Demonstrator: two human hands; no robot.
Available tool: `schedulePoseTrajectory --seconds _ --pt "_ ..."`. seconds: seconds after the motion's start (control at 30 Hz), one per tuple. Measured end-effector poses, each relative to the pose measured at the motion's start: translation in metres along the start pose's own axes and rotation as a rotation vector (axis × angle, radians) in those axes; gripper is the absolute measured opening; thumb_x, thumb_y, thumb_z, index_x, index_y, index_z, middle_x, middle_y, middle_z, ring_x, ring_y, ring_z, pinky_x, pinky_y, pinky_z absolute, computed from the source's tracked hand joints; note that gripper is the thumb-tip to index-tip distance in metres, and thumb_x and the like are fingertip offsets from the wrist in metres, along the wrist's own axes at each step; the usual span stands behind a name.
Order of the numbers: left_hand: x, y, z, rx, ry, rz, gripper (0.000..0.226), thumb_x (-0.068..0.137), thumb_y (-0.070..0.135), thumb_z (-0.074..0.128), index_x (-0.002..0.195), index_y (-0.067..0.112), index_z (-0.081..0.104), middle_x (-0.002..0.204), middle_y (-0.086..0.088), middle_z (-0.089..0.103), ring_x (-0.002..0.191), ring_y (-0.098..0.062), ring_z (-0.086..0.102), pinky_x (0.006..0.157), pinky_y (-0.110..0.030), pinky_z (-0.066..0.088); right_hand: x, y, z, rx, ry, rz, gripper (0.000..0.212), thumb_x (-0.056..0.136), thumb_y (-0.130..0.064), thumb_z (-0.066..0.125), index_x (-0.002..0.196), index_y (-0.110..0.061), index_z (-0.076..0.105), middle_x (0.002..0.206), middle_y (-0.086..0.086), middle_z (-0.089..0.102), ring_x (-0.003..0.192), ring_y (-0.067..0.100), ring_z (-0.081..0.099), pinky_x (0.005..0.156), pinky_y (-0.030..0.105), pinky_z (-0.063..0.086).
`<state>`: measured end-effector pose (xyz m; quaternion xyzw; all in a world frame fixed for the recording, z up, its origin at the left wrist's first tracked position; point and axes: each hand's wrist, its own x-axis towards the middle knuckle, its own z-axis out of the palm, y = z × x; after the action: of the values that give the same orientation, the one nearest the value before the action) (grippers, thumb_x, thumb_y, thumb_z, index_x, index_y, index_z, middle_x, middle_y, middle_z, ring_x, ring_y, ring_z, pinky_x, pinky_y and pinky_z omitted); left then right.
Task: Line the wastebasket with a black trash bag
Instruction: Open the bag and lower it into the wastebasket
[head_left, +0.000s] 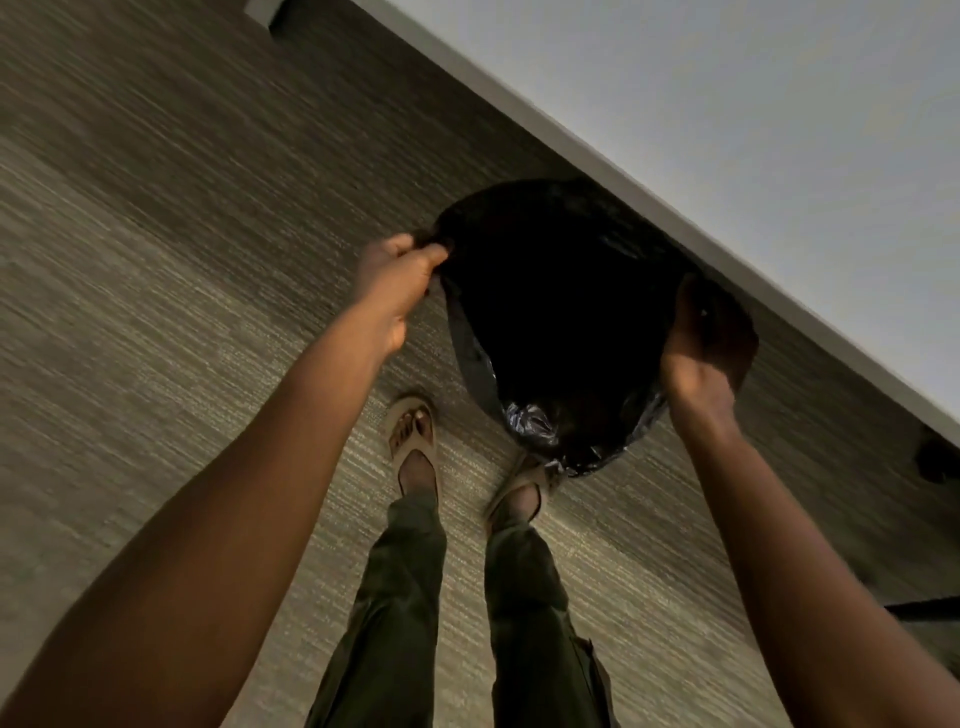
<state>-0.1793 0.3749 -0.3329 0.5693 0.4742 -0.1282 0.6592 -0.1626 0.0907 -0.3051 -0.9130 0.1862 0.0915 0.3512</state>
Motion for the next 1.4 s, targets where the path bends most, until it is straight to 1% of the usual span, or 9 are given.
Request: schedulePoseTrajectory --seconds 0.07,0.23,0.47,0.63,0.77,0.9,1.07,1.2,1.4 --pt "0.009 -0.003 0.001 0.035 0.022 -0.015 0.011 0.096 0.016 0.063 0.091 0.024 0.069 0.092 0.003 0.076 0.087 -0.014 0.07 0.076 -0.031 0.054 0.012 0.001 0.009 -0.034 0.068 -0.12 0.042 0.107 -0.033 0.049 0.116 -0.002 0.075 0.116 0.02 0.075 0.104 0.029 0.069 0.081 0.014 0.036" --pt "0.027 -0.033 -0.002 0.083 0.014 -0.065 0.019 0.101 0.015 0.058 0.094 0.031 0.066 0.098 0.004 0.075 0.091 -0.012 0.072 0.078 -0.029 0.056 0.018 0.034 0.032 -0.107 -0.038 -0.158 0.041 0.11 -0.032 0.045 0.11 -0.004 0.074 0.104 0.017 0.075 0.085 0.019 0.061 0.076 0.024 0.037" --pt "0.033 -0.085 -0.005 -0.019 0.009 -0.15 0.02 0.101 0.005 0.058 0.102 0.023 0.066 0.092 0.005 0.074 0.069 -0.005 0.075 0.071 -0.026 0.056 0.016 0.076 0.054 -0.135 -0.102 -0.133 0.04 0.11 -0.031 0.045 0.091 -0.006 0.069 0.081 0.01 0.065 0.074 0.027 0.06 0.06 0.032 0.025" --pt "0.064 -0.079 0.006 -0.153 -0.006 -0.147 0.028 0.094 -0.003 0.064 0.12 0.008 0.061 0.1 -0.01 0.074 0.087 -0.025 0.071 0.084 -0.04 0.056 0.057 0.074 0.073 -0.21 -0.001 -0.081 0.04 0.108 -0.03 0.047 0.105 0.0 0.074 0.107 0.023 0.073 0.1 0.037 0.067 0.077 0.034 0.039" --pt "0.102 -0.066 0.013 -0.299 -0.205 -0.242 0.025 0.102 -0.002 0.047 0.091 0.018 0.055 0.081 -0.004 0.067 0.072 -0.017 0.064 0.074 -0.035 0.06 0.103 0.072 0.094 -0.01 0.029 0.139 0.04 0.105 -0.035 0.051 0.104 -0.003 0.075 0.107 0.016 0.074 0.089 0.026 0.063 0.075 0.034 0.047" --pt "0.135 -0.06 0.017 -0.117 -0.35 -0.184 0.028 0.105 0.007 0.038 0.096 0.013 0.064 0.091 -0.006 0.065 0.08 -0.017 0.064 0.07 -0.027 0.054 0.141 0.079 0.119 -0.083 -0.032 0.194 0.041 0.105 -0.031 0.046 0.111 -0.002 0.075 0.118 0.011 0.073 0.097 0.025 0.064 0.082 0.03 0.048" --pt "0.174 -0.05 0.032 0.161 -0.192 -0.105 0.028 0.103 0.011 0.044 0.081 0.007 0.06 0.078 -0.011 0.056 0.067 -0.023 0.058 0.058 -0.028 0.052 0.175 0.084 0.142 -0.144 -0.065 0.196 0.046 0.105 -0.037 0.048 0.11 0.0 0.074 0.12 0.018 0.072 0.095 0.031 0.064 0.079 0.033 0.044" --pt "0.19 -0.058 0.042 0.202 -0.121 -0.132 0.027 0.098 0.023 0.064 0.113 0.003 0.073 0.103 -0.018 0.074 0.095 -0.033 0.073 0.09 -0.044 0.061 0.194 0.085 0.155 -0.183 -0.074 0.14 0.049 0.105 -0.038 0.046 0.118 0.003 0.071 0.129 0.022 0.068 0.116 0.037 0.064 0.08 0.032 0.042" --pt "0.219 -0.073 0.045 0.228 -0.011 0.013 0.026 0.101 0.034 0.061 0.085 0.015 0.07 0.101 -0.017 0.07 0.095 -0.029 0.068 0.096 -0.051 0.057 0.218 0.086 0.169 -0.171 -0.055 0.111 0.044 0.101 -0.04 0.053 0.095 -0.003 0.074 0.097 0.014 0.071 0.081 0.026 0.06 0.068 0.035 0.039"
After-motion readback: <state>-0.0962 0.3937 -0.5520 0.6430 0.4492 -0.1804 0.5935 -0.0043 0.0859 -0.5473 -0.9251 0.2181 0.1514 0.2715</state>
